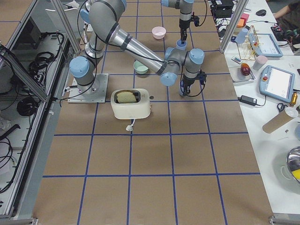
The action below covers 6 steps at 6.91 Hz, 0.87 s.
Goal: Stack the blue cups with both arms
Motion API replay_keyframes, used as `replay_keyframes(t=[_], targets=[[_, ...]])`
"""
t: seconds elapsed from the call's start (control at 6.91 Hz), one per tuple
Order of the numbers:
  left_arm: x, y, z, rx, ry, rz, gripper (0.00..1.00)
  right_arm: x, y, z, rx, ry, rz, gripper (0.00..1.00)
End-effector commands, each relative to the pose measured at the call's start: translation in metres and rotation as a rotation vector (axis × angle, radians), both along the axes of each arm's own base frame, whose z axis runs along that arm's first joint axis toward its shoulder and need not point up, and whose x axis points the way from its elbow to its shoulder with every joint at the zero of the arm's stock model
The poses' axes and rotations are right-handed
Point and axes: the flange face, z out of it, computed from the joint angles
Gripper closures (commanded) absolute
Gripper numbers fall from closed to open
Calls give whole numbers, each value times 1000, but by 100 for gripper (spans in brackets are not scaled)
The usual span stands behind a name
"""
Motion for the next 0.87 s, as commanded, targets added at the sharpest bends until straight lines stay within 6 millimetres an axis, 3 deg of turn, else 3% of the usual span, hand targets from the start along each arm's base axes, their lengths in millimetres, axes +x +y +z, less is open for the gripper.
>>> replay_keyframes(t=[0.0,0.14,0.29,0.43,0.58,0.72], targets=[[45,-3,70,-27,20,55,0,-2,-4,10,-16,7,-3,100],[69,13,118,-3,15,81,0,-3,-6,25,-31,15,-9,100],[106,24,156,11,10,123,0,-1,-8,45,-18,11,-8,100],[133,48,191,39,-9,86,0,6,-11,76,-13,6,0,100],[154,75,212,94,-37,19,0,23,-11,106,-10,-33,1,100],[171,101,225,105,-39,31,0,60,-13,127,10,-71,-61,100]])
